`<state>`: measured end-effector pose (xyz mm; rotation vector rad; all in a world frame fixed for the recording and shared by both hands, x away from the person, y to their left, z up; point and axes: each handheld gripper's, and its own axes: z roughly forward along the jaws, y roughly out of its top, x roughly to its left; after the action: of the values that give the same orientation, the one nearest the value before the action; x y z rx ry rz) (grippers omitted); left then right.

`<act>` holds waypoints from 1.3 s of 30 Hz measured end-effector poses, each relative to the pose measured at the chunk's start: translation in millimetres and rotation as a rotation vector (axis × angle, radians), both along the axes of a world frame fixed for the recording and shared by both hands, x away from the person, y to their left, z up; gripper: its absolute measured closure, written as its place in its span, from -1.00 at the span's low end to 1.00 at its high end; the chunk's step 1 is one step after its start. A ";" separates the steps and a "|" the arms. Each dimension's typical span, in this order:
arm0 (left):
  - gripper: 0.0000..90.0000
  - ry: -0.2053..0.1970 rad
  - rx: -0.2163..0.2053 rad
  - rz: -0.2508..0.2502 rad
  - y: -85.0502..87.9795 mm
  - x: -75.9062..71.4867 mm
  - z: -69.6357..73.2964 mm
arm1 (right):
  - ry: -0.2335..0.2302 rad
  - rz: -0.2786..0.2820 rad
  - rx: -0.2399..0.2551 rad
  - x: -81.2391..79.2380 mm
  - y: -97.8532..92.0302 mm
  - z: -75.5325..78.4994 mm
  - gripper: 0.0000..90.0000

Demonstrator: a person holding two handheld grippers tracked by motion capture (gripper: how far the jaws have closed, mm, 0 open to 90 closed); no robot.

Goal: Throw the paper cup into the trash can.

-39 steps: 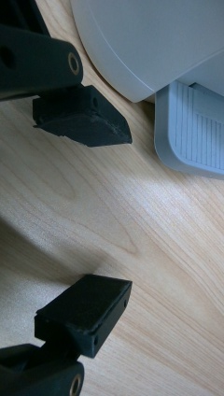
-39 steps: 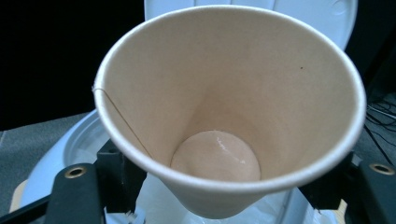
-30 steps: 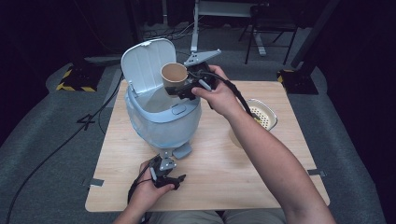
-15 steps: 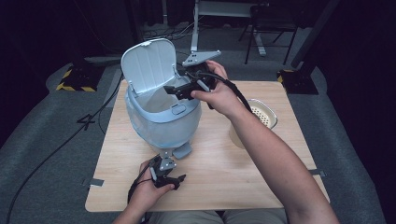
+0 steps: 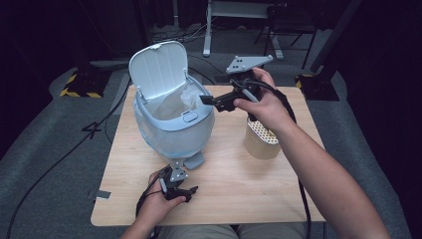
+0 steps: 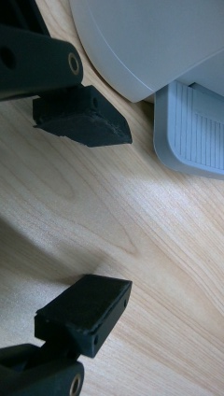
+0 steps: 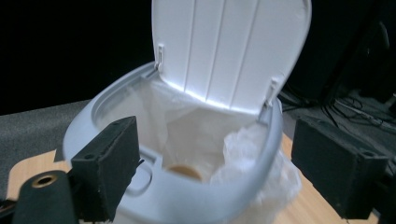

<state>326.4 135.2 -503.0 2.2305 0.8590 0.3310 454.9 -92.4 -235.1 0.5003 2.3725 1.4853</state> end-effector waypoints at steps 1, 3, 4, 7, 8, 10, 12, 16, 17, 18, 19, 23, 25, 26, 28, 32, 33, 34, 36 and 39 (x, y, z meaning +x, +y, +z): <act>-0.42 0.000 0.001 0.000 0.1 0.1 0.0 | 0.011 -0.013 -0.007 -2.7 -6.4 -0.3 -0.65; -0.42 0.000 0.000 -0.001 0.2 0.2 0.1 | 0.003 -0.026 -0.011 -9.3 -21.4 -1.1 -0.65; -0.42 0.002 -0.002 -0.001 0.3 0.2 0.0 | 0.000 -0.028 -0.010 -12.5 -28.2 -1.5 -0.65; -0.41 0.004 -0.004 -0.004 0.9 0.2 0.1 | 0.002 -0.034 -0.003 -20.7 -47.3 -3.7 -0.65; -0.40 0.004 -0.003 -0.004 1.6 0.1 0.2 | 0.005 -0.037 -0.007 -24.9 -57.9 -5.5 -0.65; -0.39 0.006 -0.009 -0.006 3.3 0.1 0.2 | 0.013 -0.050 -0.008 -29.4 -70.6 -8.1 -0.65; -0.37 0.014 -0.022 -0.006 7.0 0.2 0.5 | 0.019 -0.063 -0.017 -34.8 -84.8 -11.2 -0.65; -0.33 0.015 -0.030 0.008 12.4 -0.5 0.6 | 0.028 -0.101 -0.023 -46.0 -111.4 -17.5 -0.64; -0.33 0.015 -0.027 0.010 12.4 -1.2 0.5 | 0.031 -0.109 -0.023 -48.8 -117.5 -20.0 -0.64; -0.33 0.003 -0.010 0.008 12.3 -2.3 0.5 | 0.032 -0.112 -0.023 -51.1 -121.9 -22.1 -0.64; -0.34 0.001 -0.001 0.007 11.9 -3.5 0.5 | 0.029 -0.121 -0.029 -55.1 -129.0 -26.4 -0.64; -0.37 0.002 -0.005 0.004 13.5 -3.9 0.4 | 0.041 -0.128 -0.050 -66.0 -151.8 -46.4 -0.62; -0.39 0.007 -0.011 0.001 13.7 -3.5 0.3 | 0.059 -0.138 -0.029 -68.7 -165.0 -56.3 -0.60; -0.40 0.011 -0.013 0.002 13.8 -3.4 0.4 | 0.064 -0.148 -0.027 -69.4 -170.1 -59.9 -0.60; -0.41 0.012 -0.010 0.001 13.9 -3.6 0.5 | 0.075 -0.175 -0.017 -70.2 -184.4 -70.2 -0.60; -0.44 0.015 -0.007 -0.002 14.9 -4.8 0.9 | 0.091 -0.215 -0.032 -75.2 -205.4 -88.2 -0.59; -0.44 0.016 -0.010 -0.005 15.6 -4.8 0.9 | 0.093 -0.223 -0.043 -77.2 -209.5 -93.5 -0.59; -0.44 0.017 -0.013 -0.003 16.0 -5.0 1.1 | 0.093 -0.232 -0.053 -79.2 -213.3 -99.6 -0.59; -0.43 0.015 -0.017 -0.002 17.3 -5.5 1.7 | 0.099 -0.243 -0.069 -82.7 -219.0 -111.5 -0.59; -0.40 -0.001 -0.035 0.010 18.9 -7.3 2.7 | 0.103 -0.263 -0.093 -87.3 -228.3 -134.1 -0.50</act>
<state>319.0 154.1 -500.3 2.1945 0.8693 0.3193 367.7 -320.7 -369.2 0.8470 2.3302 1.2550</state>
